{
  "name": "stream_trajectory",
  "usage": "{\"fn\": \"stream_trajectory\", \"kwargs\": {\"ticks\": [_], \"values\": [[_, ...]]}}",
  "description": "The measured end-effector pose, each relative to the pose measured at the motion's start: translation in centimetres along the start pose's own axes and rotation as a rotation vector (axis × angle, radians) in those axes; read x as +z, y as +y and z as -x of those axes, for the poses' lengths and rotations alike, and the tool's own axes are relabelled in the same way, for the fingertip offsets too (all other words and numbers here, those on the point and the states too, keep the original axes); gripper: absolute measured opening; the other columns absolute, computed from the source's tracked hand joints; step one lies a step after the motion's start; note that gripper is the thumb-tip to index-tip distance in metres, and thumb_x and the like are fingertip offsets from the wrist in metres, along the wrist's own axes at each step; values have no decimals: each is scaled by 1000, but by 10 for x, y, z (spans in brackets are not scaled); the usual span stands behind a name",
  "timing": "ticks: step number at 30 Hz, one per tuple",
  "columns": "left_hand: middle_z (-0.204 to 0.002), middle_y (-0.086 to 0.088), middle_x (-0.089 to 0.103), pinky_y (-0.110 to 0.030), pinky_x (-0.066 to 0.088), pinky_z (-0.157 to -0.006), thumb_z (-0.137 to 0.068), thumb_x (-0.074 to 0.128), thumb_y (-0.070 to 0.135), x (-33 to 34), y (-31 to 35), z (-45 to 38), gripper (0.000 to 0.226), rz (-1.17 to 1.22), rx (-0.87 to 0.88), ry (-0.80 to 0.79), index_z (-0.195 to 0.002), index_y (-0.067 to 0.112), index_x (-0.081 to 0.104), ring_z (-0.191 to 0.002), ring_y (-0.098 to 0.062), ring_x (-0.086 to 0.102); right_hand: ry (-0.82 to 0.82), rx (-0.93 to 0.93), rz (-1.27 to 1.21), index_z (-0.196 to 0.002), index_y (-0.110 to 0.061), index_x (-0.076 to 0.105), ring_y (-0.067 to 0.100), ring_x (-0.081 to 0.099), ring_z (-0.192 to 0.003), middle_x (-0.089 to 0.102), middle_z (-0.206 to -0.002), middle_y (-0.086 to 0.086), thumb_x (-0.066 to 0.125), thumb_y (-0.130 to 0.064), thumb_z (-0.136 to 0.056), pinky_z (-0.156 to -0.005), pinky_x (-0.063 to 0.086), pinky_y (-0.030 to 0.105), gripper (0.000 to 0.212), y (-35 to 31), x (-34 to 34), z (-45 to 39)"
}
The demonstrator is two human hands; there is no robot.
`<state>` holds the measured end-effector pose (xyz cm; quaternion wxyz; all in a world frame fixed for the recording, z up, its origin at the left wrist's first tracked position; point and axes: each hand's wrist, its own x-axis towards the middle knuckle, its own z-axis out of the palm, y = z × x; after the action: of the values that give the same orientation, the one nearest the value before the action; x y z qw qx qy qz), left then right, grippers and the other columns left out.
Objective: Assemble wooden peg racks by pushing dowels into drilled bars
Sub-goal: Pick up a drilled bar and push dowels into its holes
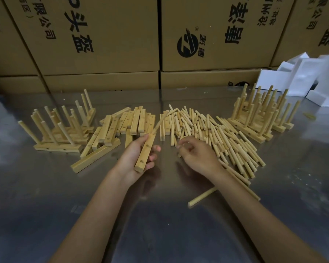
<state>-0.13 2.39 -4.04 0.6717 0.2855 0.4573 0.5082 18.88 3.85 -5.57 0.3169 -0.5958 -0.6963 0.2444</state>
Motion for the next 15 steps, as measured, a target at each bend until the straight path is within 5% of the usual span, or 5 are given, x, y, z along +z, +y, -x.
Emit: {"fn": "stream_trajectory", "kwargs": {"ticks": [3, 5, 9, 15], "values": [[-66, -7, 62, -18, 29, -32, -107, 43, 30, -1, 1, 1, 25, 25, -15, 19, -122, 12, 52, -45, -12, 41, -66, -32, 275, -83, -29, 57, 14, 58, -71, 61, -71, -8, 59, -49, -92, -58, 37, 29, 22, -8, 6, -10], [-67, -7, 61, -18, 29, -32, -107, 41, 31, -2, 2, 2, 28, 37, -17, 21, -124, 12, 53, -45, -12, 40, -91, -27, 293, -82, -27, 50, 17, 57, -73, 58, -70, -9, 62, -35, -92, -56, 33, 30, 17, -11, 4, -14], [-67, -5, 57, -19, 30, -31, -108, 37, 31, -4, 3, 2, 39, 24, -10, 30, -124, 3, 58, -43, -10, 41, -117, -23, 222, -99, -21, 49, 23, 61, -75, 64, -79, 3, 61, -13, -87, -67, 50, 37, 19, -6, -4, -4], [-61, -2, 47, -19, 28, -31, -107, 39, 35, -1, 3, 5, 35, -1, -29, 31, -109, 8, 62, -42, -10, 38, 3, -129, -9, -104, -29, 70, 2, 56, -63, 65, -84, -13, 56, -16, -90, -52, 36, 13, 23, -20, -18, 11]]}}
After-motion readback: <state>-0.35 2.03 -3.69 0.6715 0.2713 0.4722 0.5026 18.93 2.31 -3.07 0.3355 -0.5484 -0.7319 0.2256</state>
